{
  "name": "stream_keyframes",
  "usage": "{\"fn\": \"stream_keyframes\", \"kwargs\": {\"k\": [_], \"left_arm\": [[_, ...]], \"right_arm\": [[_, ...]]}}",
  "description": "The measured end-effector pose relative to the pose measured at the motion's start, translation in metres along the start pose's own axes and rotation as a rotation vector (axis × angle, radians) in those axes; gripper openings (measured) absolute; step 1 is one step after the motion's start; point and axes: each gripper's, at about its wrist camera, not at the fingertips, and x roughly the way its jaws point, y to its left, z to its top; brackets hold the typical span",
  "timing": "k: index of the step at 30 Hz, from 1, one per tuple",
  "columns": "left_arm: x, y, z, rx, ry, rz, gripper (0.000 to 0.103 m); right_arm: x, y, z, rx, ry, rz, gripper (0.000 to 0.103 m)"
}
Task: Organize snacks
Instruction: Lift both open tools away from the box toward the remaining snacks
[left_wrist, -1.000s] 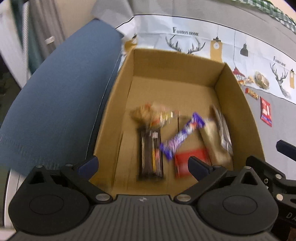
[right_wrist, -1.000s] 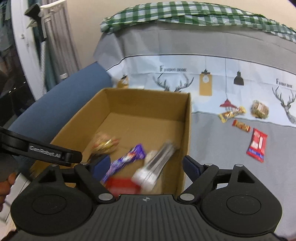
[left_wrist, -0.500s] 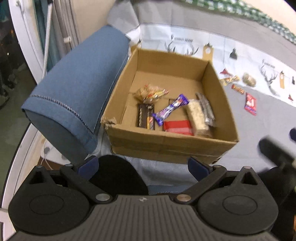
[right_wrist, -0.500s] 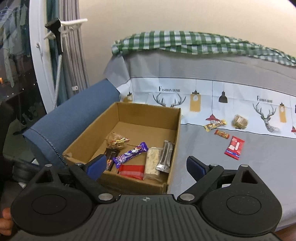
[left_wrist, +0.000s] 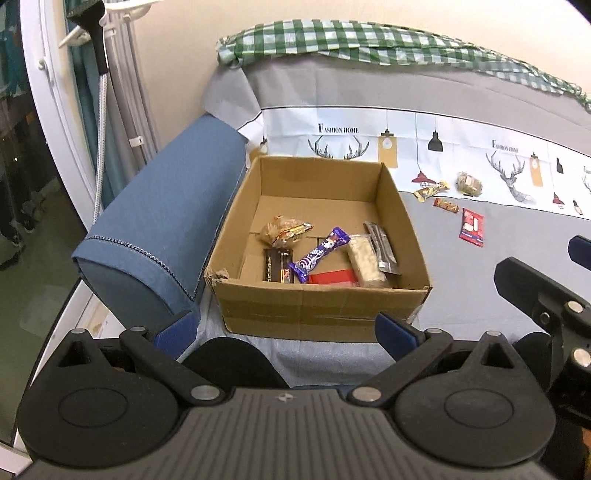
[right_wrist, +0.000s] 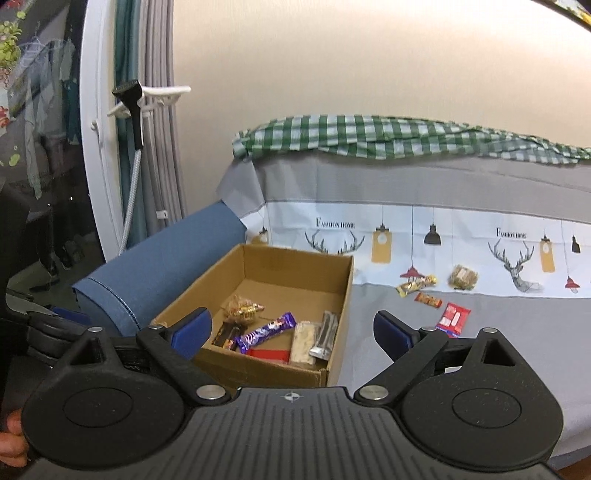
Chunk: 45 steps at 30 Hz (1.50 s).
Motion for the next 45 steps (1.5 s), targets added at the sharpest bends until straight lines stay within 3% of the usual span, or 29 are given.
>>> {"fn": "stream_keyframes", "kwargs": {"k": [14, 45], "left_arm": [[-0.009, 0.0, -0.001, 0.013, -0.025, -0.004, 0.103], [0.035, -0.005, 0.008, 0.029, 0.08, -0.016, 0.103]], "right_arm": [[-0.014, 0.001, 0.0, 0.0, -0.043, 0.0, 0.095], [0.028, -0.01, -0.008, 0.04, 0.087, 0.02, 0.102]]}}
